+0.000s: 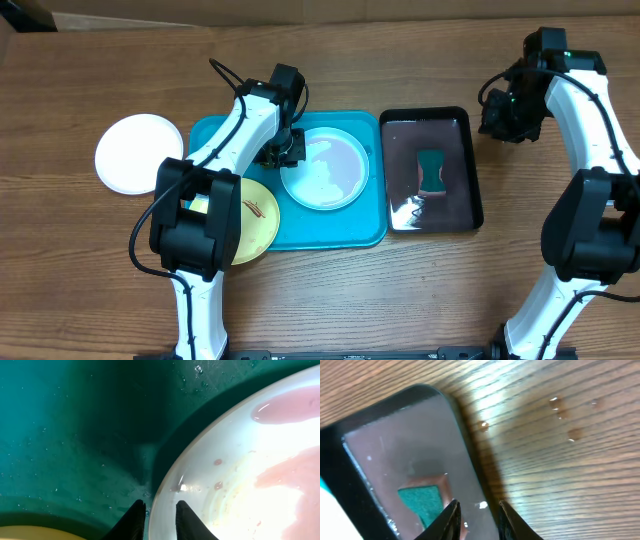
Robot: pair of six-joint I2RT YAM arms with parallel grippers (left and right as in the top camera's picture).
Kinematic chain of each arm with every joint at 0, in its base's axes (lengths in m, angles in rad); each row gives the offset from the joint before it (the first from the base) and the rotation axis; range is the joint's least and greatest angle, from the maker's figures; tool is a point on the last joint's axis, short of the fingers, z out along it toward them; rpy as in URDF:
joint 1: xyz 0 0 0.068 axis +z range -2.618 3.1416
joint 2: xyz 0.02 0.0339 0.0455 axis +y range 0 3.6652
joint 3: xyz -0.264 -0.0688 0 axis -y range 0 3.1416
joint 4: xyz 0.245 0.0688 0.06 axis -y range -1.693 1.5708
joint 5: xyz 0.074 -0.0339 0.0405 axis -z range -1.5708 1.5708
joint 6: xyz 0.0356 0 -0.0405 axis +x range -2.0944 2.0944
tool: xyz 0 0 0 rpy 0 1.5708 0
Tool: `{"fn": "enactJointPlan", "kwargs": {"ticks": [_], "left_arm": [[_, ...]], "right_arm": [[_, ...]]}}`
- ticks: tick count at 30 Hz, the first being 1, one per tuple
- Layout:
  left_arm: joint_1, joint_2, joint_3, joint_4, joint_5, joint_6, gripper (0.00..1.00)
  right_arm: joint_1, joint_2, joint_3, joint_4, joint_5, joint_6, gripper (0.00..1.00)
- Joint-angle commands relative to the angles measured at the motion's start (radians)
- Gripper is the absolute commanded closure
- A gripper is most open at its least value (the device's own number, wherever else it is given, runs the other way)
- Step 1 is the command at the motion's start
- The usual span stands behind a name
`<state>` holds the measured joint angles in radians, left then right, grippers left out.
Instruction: Clean dirty plates on tray and stack at the side
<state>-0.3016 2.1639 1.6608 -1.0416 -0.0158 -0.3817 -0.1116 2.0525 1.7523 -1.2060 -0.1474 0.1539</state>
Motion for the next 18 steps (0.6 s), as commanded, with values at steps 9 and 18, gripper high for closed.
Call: {"fn": "enactJointPlan", "kwargs": {"ticks": [9, 18], "left_arm": [[-0.006, 0.022, -0.094, 0.066, 0.005, 0.02, 0.85], [0.026, 0.019, -0.005, -0.012, 0.005, 0.069, 0.96]], "right_arm": [[-0.015, -0.014, 0.014, -0.004, 0.14, -0.005, 0.62], [-0.035, -0.014, 0.014, -0.006, 0.232, 0.008, 0.41]]}}
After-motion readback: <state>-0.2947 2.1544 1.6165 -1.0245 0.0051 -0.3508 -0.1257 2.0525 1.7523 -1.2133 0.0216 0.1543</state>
